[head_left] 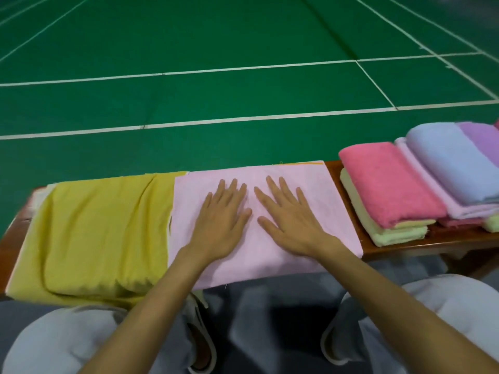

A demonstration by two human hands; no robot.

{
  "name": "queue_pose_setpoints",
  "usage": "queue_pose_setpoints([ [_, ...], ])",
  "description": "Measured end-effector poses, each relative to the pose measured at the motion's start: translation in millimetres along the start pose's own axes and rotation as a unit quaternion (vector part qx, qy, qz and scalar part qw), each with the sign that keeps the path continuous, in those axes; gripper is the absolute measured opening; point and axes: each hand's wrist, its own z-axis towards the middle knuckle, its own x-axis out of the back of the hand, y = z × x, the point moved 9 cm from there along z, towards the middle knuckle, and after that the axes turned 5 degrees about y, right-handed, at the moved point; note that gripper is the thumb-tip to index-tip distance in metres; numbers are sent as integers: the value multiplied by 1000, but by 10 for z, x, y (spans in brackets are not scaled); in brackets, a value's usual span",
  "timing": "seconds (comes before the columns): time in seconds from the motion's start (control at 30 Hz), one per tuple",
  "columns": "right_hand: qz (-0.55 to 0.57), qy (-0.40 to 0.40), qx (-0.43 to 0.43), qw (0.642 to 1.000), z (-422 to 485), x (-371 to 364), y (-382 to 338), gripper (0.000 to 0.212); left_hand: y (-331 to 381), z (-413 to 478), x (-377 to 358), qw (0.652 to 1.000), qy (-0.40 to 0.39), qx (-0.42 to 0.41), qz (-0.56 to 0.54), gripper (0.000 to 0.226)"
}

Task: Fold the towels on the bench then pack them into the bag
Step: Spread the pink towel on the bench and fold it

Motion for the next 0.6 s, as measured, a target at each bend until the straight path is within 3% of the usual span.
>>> queue_pose_setpoints([
  [0.13, -36, 10, -30, 999, -11, -50, 241, 66, -102, -73, -180, 996, -16, 4, 84, 76],
  [0.33, -38, 36, -145, 988, -176, 105, 871, 68, -438, -146, -27, 995, 8, 45, 88, 74],
  [0.47, -13, 54, -164, 985, -214, 163, 931, 66, -397, -152, -6, 997, 4, 38, 68, 72],
  [0.53, 24, 89, -190, 977, -232, 216, 932, 66, -372, -165, 73, 998, 36, 54, 14, 67],
  [0.6, 54, 150, -235, 959, -280, 346, 924, 67, -399, -232, 298, 986, 133, 105, -3, 60],
])
